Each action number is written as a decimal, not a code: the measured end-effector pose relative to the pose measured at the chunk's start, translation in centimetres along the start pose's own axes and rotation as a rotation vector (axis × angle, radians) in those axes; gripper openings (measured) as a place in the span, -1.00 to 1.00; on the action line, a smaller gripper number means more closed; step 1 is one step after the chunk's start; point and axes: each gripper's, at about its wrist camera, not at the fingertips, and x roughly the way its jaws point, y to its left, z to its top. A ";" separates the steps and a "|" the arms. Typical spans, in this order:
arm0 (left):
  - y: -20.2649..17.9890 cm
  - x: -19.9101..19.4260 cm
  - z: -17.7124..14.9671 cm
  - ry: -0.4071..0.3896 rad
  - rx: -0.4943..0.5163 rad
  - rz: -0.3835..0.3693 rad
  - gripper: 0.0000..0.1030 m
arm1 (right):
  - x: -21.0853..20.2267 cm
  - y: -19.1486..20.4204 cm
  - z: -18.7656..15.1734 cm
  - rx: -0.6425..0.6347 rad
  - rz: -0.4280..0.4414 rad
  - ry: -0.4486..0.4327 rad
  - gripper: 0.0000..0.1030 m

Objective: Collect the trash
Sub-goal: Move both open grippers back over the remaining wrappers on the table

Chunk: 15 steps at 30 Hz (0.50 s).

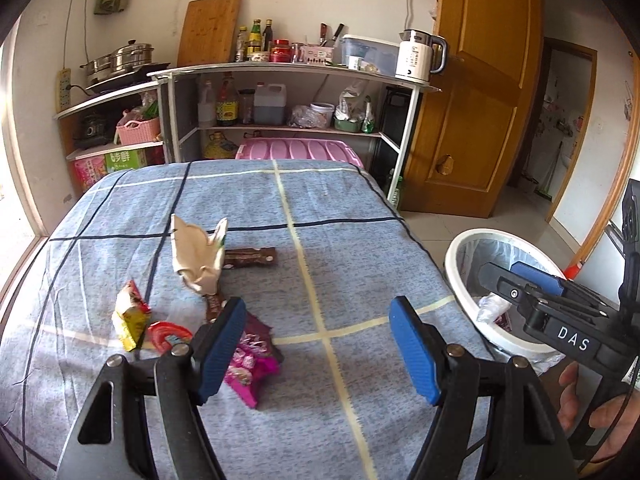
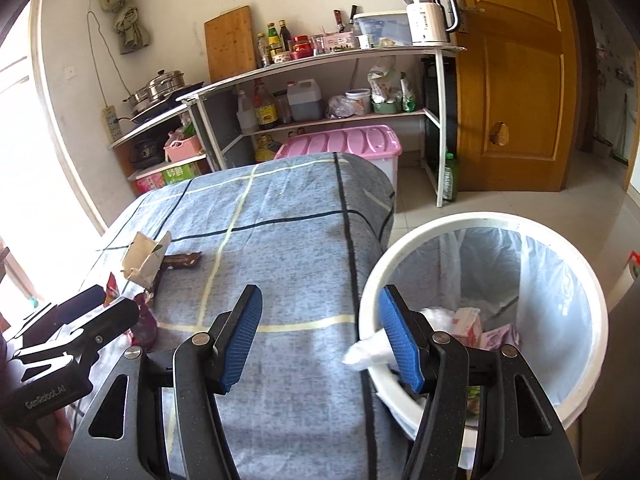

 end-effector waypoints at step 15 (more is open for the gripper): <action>11.5 -0.6 -2.6 0.041 -0.161 0.119 0.47 | 5.2 9.3 -1.7 -0.087 0.182 0.121 0.19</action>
